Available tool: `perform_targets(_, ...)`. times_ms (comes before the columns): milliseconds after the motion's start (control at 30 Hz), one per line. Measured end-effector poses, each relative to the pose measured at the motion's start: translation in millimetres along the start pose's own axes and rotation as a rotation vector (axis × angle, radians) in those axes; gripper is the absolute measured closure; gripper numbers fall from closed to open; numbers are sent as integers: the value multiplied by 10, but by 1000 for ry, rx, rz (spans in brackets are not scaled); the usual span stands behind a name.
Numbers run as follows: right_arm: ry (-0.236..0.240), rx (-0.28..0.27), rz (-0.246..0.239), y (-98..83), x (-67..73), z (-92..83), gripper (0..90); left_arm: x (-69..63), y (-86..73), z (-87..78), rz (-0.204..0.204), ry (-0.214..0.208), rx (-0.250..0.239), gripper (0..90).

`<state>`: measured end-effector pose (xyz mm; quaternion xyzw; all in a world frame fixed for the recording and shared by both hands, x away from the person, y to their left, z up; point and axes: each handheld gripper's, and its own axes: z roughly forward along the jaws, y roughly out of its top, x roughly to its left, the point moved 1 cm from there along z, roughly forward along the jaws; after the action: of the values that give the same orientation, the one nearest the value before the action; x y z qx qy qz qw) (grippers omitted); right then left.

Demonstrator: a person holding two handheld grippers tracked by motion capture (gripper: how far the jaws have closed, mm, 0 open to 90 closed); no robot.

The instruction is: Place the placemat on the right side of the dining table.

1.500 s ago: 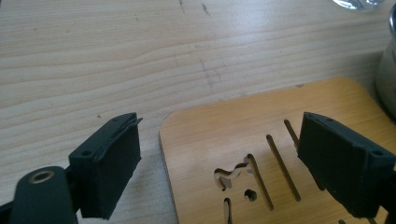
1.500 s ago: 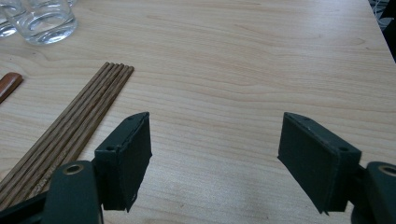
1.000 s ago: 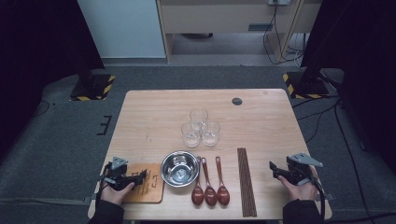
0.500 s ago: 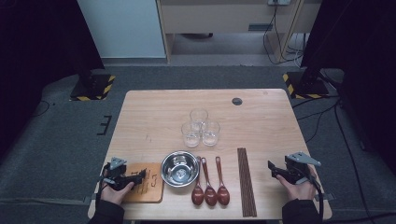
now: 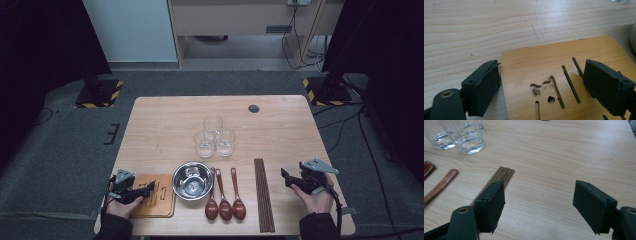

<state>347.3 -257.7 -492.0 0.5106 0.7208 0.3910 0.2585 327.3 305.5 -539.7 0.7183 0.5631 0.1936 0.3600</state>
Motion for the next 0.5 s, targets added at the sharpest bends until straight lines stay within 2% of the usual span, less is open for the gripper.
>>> perform_targets(167, 24, -14, -19, 103, 109, -6, 257, 2, -3, 2, 3, 3, -9, 135)
perform_targets(333, 63, -62, -38, 322, 312, -47, 270, -6, -7, -1, -19, 11, -14, 150)
perform_targets(400, 69, -69, -38, 352, 345, -48, 271, -8, -8, -1, -21, 13, -15, 151)
perform_targets(433, 95, -85, -48, 450, 445, -39, 273, -8, -8, -2, -22, 14, -16, 155)
perform_targets(500, 100, -90, -50, 478, 474, -34, 273, -9, -9, -2, -23, 15, -16, 156)
